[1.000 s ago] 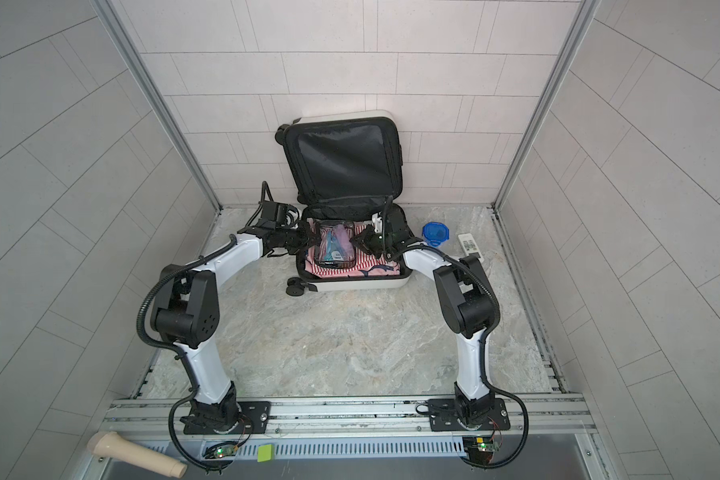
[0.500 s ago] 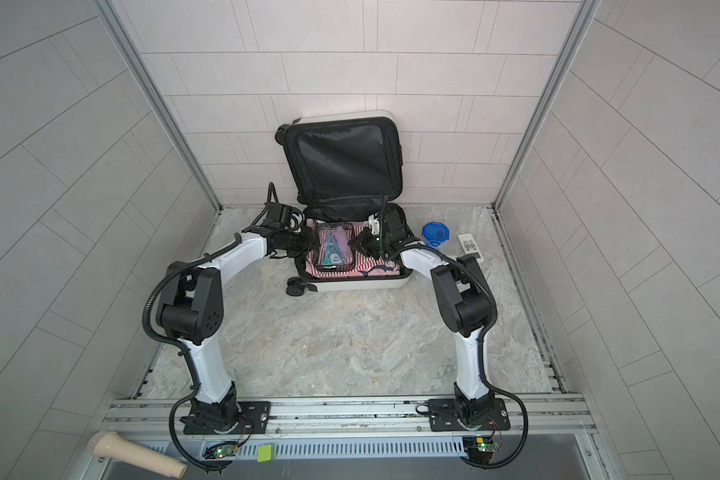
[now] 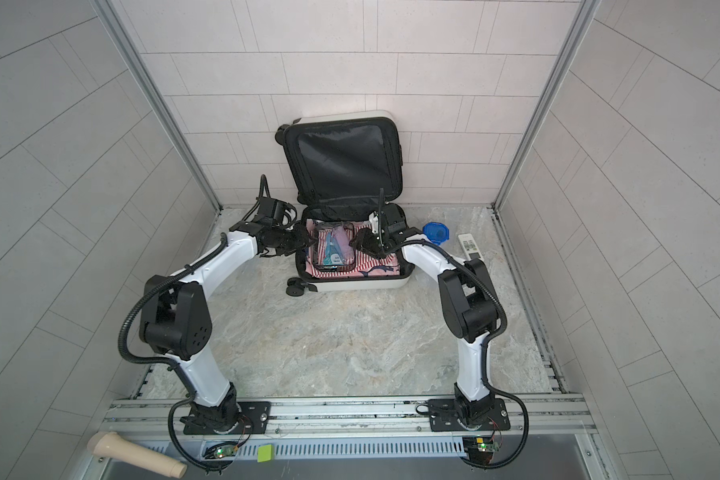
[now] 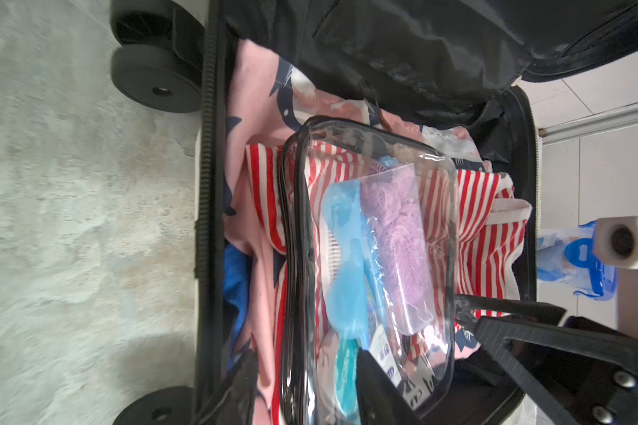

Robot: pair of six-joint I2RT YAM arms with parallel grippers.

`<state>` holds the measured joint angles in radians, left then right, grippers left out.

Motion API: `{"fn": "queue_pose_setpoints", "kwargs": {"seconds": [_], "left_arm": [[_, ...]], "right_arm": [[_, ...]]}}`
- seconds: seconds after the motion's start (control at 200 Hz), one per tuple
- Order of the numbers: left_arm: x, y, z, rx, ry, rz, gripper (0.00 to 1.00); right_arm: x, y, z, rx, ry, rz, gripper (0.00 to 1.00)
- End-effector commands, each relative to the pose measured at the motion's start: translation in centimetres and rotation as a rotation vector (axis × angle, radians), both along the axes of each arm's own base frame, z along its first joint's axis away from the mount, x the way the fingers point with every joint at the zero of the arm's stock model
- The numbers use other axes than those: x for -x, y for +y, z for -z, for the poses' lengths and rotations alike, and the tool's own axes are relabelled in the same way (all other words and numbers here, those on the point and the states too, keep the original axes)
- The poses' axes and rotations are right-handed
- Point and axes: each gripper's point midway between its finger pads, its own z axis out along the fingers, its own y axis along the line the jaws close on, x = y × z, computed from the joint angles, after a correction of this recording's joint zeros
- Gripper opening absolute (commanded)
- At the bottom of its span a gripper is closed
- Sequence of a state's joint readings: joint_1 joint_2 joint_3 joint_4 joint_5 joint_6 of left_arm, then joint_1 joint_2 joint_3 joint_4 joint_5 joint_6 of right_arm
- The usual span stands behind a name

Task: Pack the luggage
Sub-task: 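Lower the pouch onto the striped garment with the left gripper while the right steadies it, then release the pouch with the left gripper while the right gripper moves to the container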

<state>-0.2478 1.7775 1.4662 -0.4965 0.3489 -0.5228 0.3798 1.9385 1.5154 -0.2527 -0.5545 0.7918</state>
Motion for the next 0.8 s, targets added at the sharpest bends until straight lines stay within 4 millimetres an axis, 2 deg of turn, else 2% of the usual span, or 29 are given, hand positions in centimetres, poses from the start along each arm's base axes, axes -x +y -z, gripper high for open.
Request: {"fn": "queue_pose_setpoints", "kwargs": {"seconds": [0.0,0.14,0.26,0.375,0.54,0.655,0.796], "left_arm": [[0.5,0.0,-3.0,-0.052,-0.059,0.011,0.5],[0.7,-2.4,-3.5,-0.039,-0.068,0.07,0.5],[0.6,-4.5,-2.4,-0.04,-0.048,0.114,0.5],[0.3,-5.9,-1.1,-0.04,-0.032,0.134,0.5],[-0.3,-6.4,0.9,-0.027,-0.008,0.126,0.49],[-0.6,-6.6,2.6,-0.029,0.012,0.126,0.49],[-0.8,-6.6,4.8,-0.04,0.043,0.126,0.48]], "right_arm": [[0.9,-1.2,-2.9,0.082,-0.068,-0.011,0.57],[1.7,-2.3,-4.0,0.149,-0.095,-0.021,0.58],[2.4,-4.0,-5.2,0.23,-0.122,-0.018,0.59],[3.0,-7.2,-6.8,0.297,-0.149,0.024,0.63],[3.9,-12.8,-9.4,0.362,-0.172,0.126,0.68],[4.5,-16.9,-9.8,0.401,-0.152,0.212,0.69],[5.1,-20.9,-9.5,0.418,-0.119,0.303,0.7]]}}
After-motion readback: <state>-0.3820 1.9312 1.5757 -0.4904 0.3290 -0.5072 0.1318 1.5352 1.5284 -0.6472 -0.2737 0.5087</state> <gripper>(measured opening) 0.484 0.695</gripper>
